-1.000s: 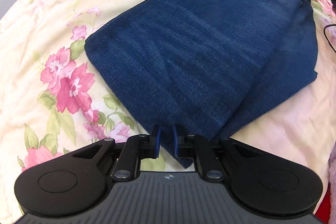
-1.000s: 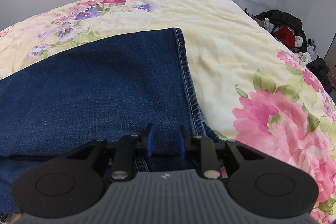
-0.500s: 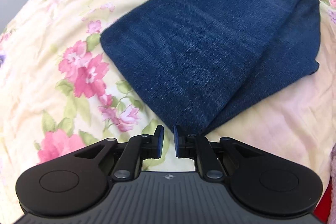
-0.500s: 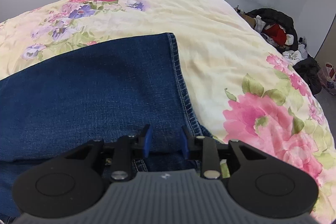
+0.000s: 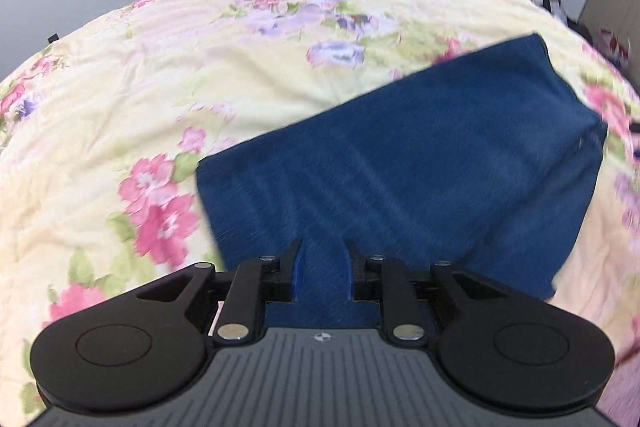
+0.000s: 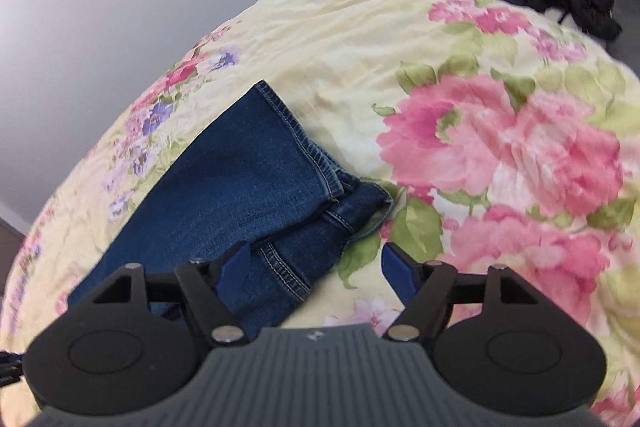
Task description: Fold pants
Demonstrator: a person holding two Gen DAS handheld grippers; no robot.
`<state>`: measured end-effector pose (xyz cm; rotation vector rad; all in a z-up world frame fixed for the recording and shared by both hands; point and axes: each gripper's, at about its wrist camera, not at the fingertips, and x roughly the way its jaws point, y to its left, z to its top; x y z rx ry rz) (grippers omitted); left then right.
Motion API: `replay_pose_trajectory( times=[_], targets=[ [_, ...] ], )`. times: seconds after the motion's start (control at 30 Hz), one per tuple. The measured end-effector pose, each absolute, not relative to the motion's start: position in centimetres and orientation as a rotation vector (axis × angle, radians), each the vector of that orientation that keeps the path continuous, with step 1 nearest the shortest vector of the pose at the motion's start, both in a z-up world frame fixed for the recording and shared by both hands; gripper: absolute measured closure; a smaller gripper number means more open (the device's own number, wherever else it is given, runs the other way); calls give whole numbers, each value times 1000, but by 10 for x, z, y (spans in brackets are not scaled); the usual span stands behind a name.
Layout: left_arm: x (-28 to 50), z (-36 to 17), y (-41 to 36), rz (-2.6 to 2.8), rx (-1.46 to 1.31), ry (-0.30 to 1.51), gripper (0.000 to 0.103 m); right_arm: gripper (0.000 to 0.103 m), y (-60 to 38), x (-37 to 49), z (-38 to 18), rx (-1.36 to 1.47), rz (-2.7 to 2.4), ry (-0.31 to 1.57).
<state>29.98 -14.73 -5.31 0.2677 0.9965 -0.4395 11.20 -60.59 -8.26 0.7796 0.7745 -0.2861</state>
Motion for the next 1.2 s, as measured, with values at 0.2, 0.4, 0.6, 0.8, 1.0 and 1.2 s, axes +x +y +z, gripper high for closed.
replay_pose_trajectory(
  times=[0.2, 0.4, 0.6, 0.8, 1.0, 1.2],
  targets=[
    [323, -74, -183, -447, 190, 1009, 77, 27, -625, 106, -106, 977, -274, 727],
    [341, -88, -213, -475, 157, 996, 77, 27, -637, 127, -138, 1137, -237, 670],
    [364, -94, -234, -529, 144, 978, 77, 35, -640, 154, -162, 1154, -242, 651],
    [400, -99, -261, -556, 83, 951, 77, 76, -642, 164, -157, 1083, -248, 634],
    [430, -120, -296, -582, 13, 958, 77, 86, -634, 169, -122, 895, -168, 609],
    [445, -145, -310, -538, -9, 948, 77, 86, -637, 174, -128, 894, -163, 631]
  ],
)
